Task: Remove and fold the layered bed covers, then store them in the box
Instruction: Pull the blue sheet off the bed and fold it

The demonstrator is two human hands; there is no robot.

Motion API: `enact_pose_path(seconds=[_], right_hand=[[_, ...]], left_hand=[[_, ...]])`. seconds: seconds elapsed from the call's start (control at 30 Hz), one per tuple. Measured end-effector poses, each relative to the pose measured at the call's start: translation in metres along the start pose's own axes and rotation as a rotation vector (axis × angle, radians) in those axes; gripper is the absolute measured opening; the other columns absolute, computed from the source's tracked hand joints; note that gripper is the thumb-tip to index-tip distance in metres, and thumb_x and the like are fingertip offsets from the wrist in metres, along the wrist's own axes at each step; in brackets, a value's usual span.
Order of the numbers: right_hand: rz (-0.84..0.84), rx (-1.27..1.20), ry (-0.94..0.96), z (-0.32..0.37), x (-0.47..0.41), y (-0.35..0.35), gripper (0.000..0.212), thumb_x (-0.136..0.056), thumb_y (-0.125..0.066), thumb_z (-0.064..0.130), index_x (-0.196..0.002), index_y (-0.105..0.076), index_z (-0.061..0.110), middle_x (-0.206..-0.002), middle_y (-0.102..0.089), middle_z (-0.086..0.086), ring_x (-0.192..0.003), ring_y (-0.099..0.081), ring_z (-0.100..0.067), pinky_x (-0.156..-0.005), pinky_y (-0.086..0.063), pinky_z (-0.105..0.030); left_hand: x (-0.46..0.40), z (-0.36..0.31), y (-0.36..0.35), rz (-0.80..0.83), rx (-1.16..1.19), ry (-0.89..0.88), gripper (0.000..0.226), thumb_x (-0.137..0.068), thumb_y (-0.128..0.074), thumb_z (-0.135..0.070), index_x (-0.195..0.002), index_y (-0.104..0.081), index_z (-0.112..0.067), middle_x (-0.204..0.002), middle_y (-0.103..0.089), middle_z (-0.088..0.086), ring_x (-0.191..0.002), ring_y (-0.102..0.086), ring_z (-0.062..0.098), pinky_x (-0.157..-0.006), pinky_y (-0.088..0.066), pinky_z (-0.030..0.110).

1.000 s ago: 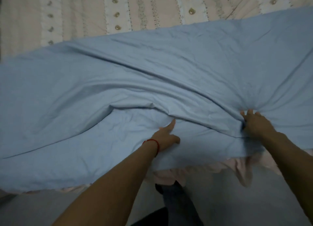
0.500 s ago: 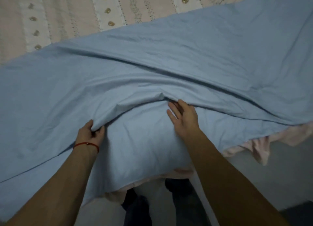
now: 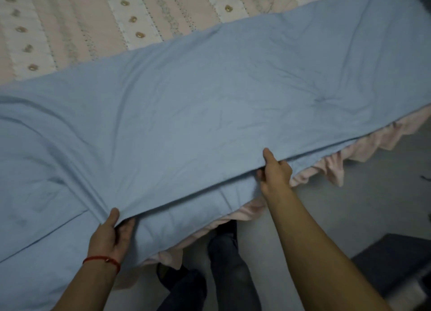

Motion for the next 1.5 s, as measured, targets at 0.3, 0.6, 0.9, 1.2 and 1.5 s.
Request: enact_pose_path(seconds=[0.3,0.6,0.9,1.2,1.5], right_hand=[[-0.098,0.109,0.044,-0.018,-0.001,0.042,0.022,-0.092,-0.071,0.006,-0.077,-0.056,0.01,-0.083,-0.065,-0.006,-0.063,-0.063,-0.016,-0.051,-0.059,-0.026],[-0.108,0.14,0.078,-0.031,0.0,0.065,0.025,-0.089,-0.075,0.006,-0.071,-0.059,0.009,-0.083,-0.068,-0.008,-0.068,-0.067,-0.017,-0.067,-0.064,-0.036],[-0.1,0.261,0.051,-0.038,0.001,0.083,0.014,-0.091,-0.074,0.007,-0.082,-0.064,0.01,-0.109,-0.073,-0.016,-0.091,-0.072,-0.024,-0.085,-0.061,-0.045],[-0.068,0.518,0.03,-0.028,-0.003,0.085,0.033,-0.087,-0.074,0.014,-0.115,-0.062,0.002,-0.109,-0.072,-0.015,-0.095,-0.072,-0.03,-0.069,-0.062,-0.034],[0.647,1.481,1.019,-0.147,0.102,-0.035,0.049,-0.091,-0.049,0.042,-0.132,-0.062,0.017,-0.145,-0.052,-0.013,-0.136,-0.047,-0.031,-0.114,-0.027,-0.057]], left_hand=[[-0.008,0.017,0.049,0.038,-0.333,-0.256,0.045,-0.084,-0.079,-0.038,-0.12,-0.066,-0.013,-0.129,-0.066,0.011,-0.099,-0.067,0.027,-0.077,-0.061,0.05],[-0.002,0.042,0.098,-0.05,-0.595,-0.378,0.054,-0.072,-0.08,-0.055,-0.112,-0.07,-0.02,-0.117,-0.072,0.005,-0.109,-0.067,0.03,-0.099,-0.051,0.058],[0.011,0.05,0.099,-0.012,-0.44,-0.316,0.027,-0.1,-0.059,-0.013,-0.127,-0.06,-0.016,-0.117,-0.067,-0.002,-0.104,-0.064,0.02,-0.077,-0.061,0.031],[-0.006,0.045,0.096,-0.11,-0.439,-0.222,0.032,-0.091,-0.072,-0.011,-0.122,-0.066,-0.003,-0.11,-0.069,0.0,-0.097,-0.064,0.02,-0.085,-0.059,0.04],[-0.008,-0.05,0.071,-0.011,-0.084,-0.018,0.022,-0.091,-0.064,-0.036,-0.095,-0.073,-0.016,-0.101,-0.074,0.007,-0.096,-0.067,0.025,-0.091,-0.054,0.043]])
Point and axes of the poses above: each hand's wrist, its own x-axis away from the middle knuckle, its own y-axis out of the back of the hand, z = x × y, the point moved 2 cm from there along -x, towards the middle knuckle
